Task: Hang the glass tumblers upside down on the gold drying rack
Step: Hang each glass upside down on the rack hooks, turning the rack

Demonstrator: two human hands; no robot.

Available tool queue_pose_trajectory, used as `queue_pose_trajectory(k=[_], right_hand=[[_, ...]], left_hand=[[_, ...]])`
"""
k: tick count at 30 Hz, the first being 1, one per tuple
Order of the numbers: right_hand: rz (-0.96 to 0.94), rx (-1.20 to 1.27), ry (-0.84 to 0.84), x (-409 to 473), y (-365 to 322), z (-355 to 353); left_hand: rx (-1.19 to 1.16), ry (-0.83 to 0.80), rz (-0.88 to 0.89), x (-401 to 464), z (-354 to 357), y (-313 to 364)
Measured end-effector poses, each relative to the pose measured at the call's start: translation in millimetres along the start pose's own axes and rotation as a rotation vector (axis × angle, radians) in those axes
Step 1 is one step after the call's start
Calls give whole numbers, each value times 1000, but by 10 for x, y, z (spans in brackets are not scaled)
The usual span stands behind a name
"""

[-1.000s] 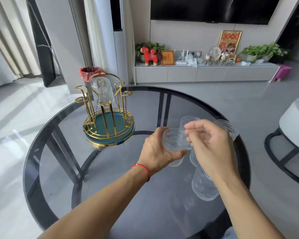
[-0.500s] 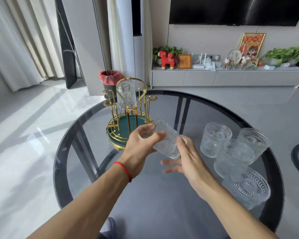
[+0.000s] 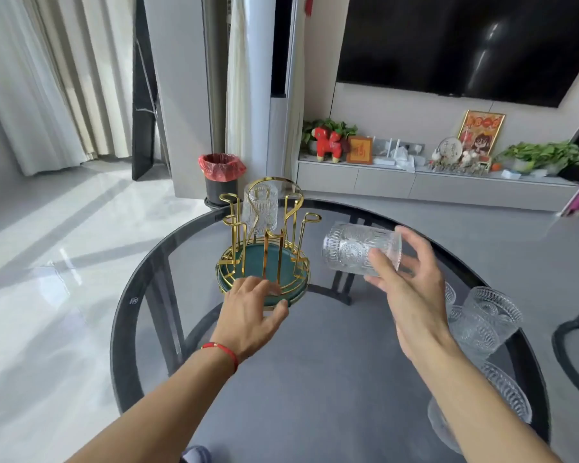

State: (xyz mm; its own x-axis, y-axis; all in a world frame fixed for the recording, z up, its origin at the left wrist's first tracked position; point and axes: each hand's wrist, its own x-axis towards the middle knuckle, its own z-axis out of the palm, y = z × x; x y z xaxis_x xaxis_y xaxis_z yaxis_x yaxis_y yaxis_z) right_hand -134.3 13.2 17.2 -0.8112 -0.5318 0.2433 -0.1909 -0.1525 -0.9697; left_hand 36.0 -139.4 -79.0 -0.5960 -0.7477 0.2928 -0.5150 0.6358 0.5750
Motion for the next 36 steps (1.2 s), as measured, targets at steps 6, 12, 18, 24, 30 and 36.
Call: queue_pose_trajectory(k=[6, 12, 18, 24, 30, 36], right_hand=[[-98, -143, 13, 908, -245, 302], [-211, -478, -141, 1482, -158, 645], [-237, -438, -316, 1760, -155, 817], [-302, -564, -557, 1903, -199, 931], [-215, -597, -777, 1939, -205, 1080], [-141, -611, -875, 1928, -122, 1195]], left_hand=[[279, 76, 168, -46, 205, -198], [341, 98, 205, -40, 246, -214], [375, 79, 191, -23, 273, -225], [371, 76, 184, -22, 273, -204], [384, 60, 175, -24, 255, -178], [379, 65, 168, -18, 261, -183]])
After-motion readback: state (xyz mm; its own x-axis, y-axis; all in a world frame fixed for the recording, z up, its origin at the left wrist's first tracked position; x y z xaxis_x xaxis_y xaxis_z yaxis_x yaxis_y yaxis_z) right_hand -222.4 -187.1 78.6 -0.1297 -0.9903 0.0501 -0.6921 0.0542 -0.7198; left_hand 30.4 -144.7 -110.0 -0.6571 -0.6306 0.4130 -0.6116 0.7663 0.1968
